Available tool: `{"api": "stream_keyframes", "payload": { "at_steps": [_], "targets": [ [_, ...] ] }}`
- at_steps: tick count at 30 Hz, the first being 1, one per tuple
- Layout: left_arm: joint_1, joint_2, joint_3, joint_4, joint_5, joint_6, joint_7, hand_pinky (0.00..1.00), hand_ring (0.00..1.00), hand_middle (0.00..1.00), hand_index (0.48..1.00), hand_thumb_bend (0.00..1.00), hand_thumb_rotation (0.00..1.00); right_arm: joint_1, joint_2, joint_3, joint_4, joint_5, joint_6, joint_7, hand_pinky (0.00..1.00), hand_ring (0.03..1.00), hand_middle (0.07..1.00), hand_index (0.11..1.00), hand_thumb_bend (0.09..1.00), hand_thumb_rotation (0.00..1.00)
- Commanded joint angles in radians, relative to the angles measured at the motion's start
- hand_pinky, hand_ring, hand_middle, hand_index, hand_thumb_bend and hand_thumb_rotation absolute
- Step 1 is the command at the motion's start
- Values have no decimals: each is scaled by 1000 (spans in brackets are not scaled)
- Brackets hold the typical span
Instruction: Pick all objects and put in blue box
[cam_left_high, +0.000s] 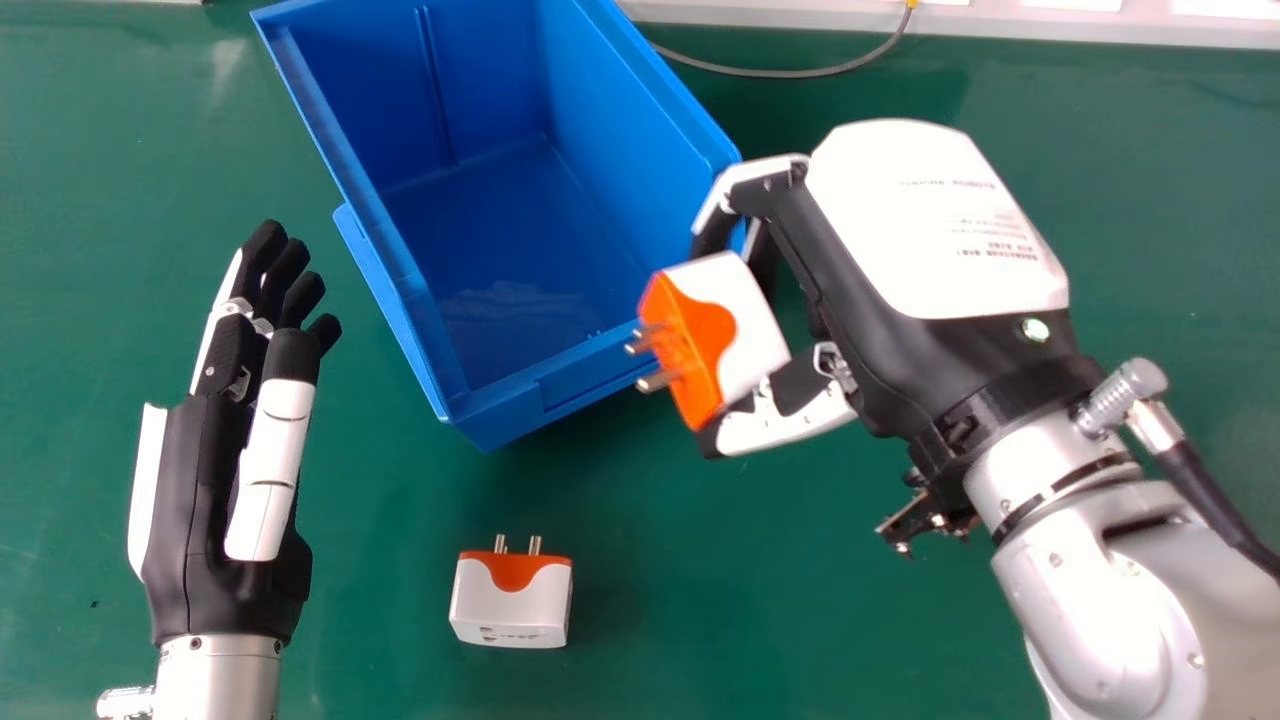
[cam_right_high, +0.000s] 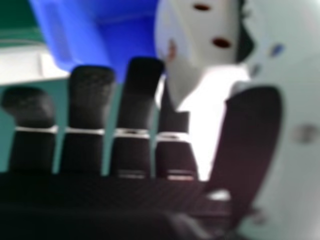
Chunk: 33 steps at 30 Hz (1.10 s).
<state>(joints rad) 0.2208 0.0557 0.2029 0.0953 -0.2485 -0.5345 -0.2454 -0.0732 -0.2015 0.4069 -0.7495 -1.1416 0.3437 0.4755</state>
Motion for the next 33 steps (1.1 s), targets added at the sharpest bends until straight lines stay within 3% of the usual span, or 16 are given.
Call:
{"api": "stream_keyframes", "payload": {
  "at_steps": [1, 4, 7, 10, 16, 19, 23, 26, 29, 33],
  "targets": [
    [1, -2, -1, -20, -6, -19, -2, 929, 944, 949, 923, 752, 754, -2, 16, -23, -39, 11, -42, -51, 148, 225, 413, 491, 523, 3],
    [-8, -1, 2, -11, -12, -20, -3, 929, 944, 949, 923, 752, 754, -16, 48, -26, -18, 28, -85, -119, 148, 225, 413, 491, 523, 3],
    [-12, 1, 3, -6, -4, -22, 1, 930, 945, 949, 921, 753, 750, -50, 76, -16, 13, 12, -112, -162, 157, 235, 409, 492, 523, 2],
    [-14, 5, 3, 1, 0, -26, -2, 929, 945, 949, 919, 755, 744, -85, 102, -18, 47, 47, -139, -189, 156, 230, 421, 490, 524, 1],
    [-12, -3, 0, -5, 3, -22, 5, 929, 945, 949, 919, 756, 743, -196, 112, -20, 150, 52, -170, -193, 151, 220, 431, 489, 525, 1],
    [-12, -6, -3, -7, 1, -17, 8, 929, 945, 949, 919, 756, 743, -255, 110, -26, 245, 58, -200, -262, 151, 220, 431, 489, 525, 1],
    [-9, -6, -3, -12, 15, -18, 20, 928, 943, 948, 918, 761, 740, -343, 94, -14, 405, 40, -257, -380, 153, 221, 439, 487, 526, 1],
    [-5, -7, -4, -15, 18, -17, 24, 928, 944, 948, 917, 766, 737, -393, 94, -10, 487, 55, -279, -418, 161, 229, 433, 490, 526, 0],
    [-5, -8, -3, -11, 32, -27, 35, 926, 943, 948, 916, 770, 737, -441, 91, -4, 571, 58, -302, -465, 164, 235, 424, 493, 525, 0],
    [-2, -10, -3, -9, 40, -36, 41, 924, 944, 950, 915, 777, 737, -476, 86, 8, 633, 53, -310, -492, 166, 239, 418, 495, 524, 0]
  ]
}}
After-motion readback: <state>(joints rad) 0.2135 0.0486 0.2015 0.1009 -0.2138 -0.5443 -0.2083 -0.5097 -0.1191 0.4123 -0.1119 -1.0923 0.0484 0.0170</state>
